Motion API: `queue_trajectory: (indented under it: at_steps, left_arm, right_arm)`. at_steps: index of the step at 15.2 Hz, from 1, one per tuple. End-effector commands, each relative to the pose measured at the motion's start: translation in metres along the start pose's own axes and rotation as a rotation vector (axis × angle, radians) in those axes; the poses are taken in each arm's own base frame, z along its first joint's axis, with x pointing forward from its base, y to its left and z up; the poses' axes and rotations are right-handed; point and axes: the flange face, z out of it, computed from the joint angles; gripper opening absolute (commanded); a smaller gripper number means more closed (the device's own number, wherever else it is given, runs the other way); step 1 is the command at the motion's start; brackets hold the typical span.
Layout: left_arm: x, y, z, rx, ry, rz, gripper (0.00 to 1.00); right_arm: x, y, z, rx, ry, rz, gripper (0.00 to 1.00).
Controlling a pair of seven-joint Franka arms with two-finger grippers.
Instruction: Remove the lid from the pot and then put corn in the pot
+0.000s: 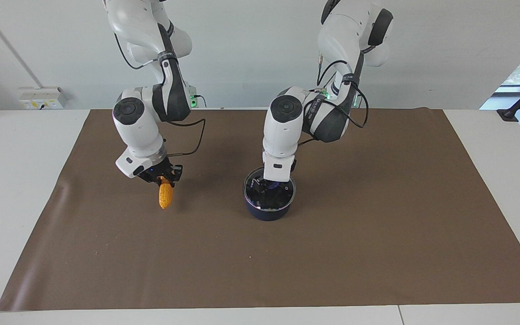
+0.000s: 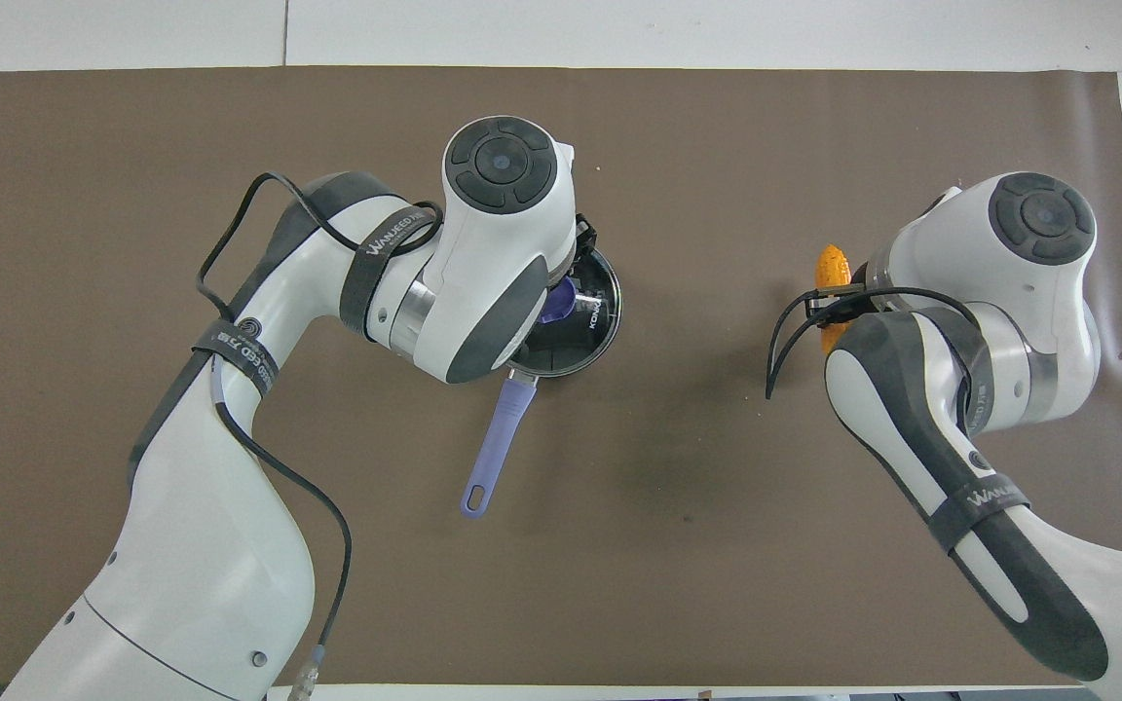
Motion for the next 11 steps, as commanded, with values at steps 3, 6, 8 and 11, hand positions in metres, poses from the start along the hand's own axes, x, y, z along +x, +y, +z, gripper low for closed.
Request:
queue_trajectory:
  at_steps: [3,6,8,11]
  left_arm:
    - [-0.0056,-0.0016,-0.001,0.017,0.022,-0.002,0.78]
    - [-0.0131,0.0006,-0.0005,0.015,0.012,0.006,0.75]
    - [-0.0133,0.0006,-0.0005,0.014,0.01,0.005,0.68]
    - [-0.0143,0.0008,-0.0004,0.015,0.008,0.006,0.61]
  right_arm:
    - [-0.0003,-0.0004,-0.0038,0.011,-0.006,0.016,0.0]
    - [-0.0002,-0.0012,-0.004,0.011,-0.004,0.013,0.0]
    - [0.0,-0.0004,-0.0041,0.011,-0.003,0.016,0.0]
    - [-0.0001,-0.0013,-0.0041,0.011,-0.003,0.014,0.0]
